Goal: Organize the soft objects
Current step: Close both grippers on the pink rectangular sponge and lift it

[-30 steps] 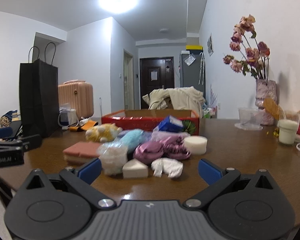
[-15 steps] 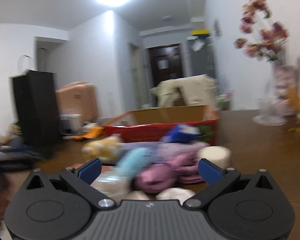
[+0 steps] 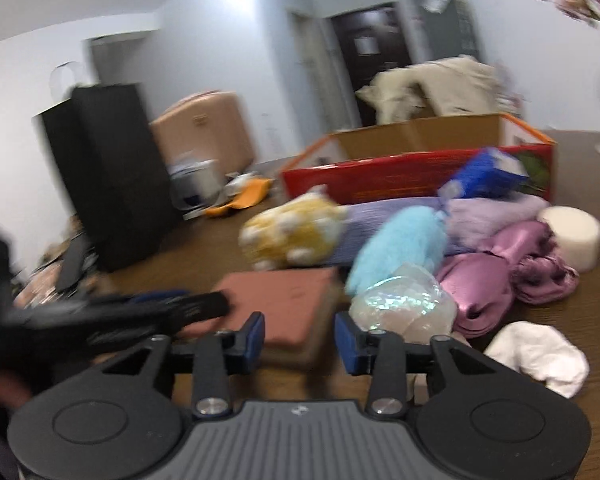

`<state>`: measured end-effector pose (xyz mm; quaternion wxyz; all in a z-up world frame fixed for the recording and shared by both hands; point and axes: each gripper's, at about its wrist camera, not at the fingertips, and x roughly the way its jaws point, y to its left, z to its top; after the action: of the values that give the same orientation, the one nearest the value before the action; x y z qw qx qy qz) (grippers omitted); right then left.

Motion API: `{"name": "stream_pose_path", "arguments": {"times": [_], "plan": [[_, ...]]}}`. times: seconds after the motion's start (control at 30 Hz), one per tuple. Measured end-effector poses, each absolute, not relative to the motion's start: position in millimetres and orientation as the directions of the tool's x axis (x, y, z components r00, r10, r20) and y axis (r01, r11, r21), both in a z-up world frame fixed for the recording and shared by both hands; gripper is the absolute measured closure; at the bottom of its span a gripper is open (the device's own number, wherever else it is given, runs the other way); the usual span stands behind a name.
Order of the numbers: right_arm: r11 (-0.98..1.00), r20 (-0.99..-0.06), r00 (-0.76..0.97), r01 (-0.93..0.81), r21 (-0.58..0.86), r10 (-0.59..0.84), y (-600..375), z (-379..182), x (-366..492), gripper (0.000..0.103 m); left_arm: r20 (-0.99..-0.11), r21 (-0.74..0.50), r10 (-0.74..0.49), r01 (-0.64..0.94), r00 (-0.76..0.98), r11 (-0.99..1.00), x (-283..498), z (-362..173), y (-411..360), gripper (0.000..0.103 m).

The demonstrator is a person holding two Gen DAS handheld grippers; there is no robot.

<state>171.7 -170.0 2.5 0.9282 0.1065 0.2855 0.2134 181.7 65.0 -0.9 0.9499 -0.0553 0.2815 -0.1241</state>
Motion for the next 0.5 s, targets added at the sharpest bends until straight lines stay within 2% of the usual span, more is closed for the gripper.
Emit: {"name": "stream_pose_path", "arguments": {"times": [0.13, 0.2, 0.33, 0.43, 0.5], "plan": [[0.863, -0.490, 0.719, -0.332, 0.381, 0.493, -158.8, -1.5, 184.0, 0.063, -0.551, -0.307, -0.367, 0.226, 0.749, 0.924, 188.4, 0.3, 77.1, 0.045], [0.873, -0.516, 0.711, -0.313, 0.375, 0.477, -151.5, -3.4, 190.5, 0.066, -0.546, -0.361, -0.415, 0.242, 0.728, 0.900, 187.6, -1.4, 80.9, 0.063], [0.887, -0.535, 0.714, -0.290, 0.360, 0.451, -146.7, -2.2, 185.2, 0.077, -0.542, -0.383, -0.409, 0.217, 0.734, 0.898, 178.7, -0.3, 82.4, 0.065], [0.891, -0.533, 0.720, -0.290, 0.349, 0.443, -146.0, 3.2, 177.0, 0.078, -0.528, -0.375, -0.394, 0.209, 0.753, 0.903, 170.6, 8.2, 79.0, 0.066], [0.894, -0.498, 0.748, -0.304, 0.330, 0.438, -145.7, 16.5, 170.1, 0.079, -0.487, -0.383, -0.398, 0.219, 0.778, 0.897, 168.1, 21.5, 79.7, 0.067]]}}
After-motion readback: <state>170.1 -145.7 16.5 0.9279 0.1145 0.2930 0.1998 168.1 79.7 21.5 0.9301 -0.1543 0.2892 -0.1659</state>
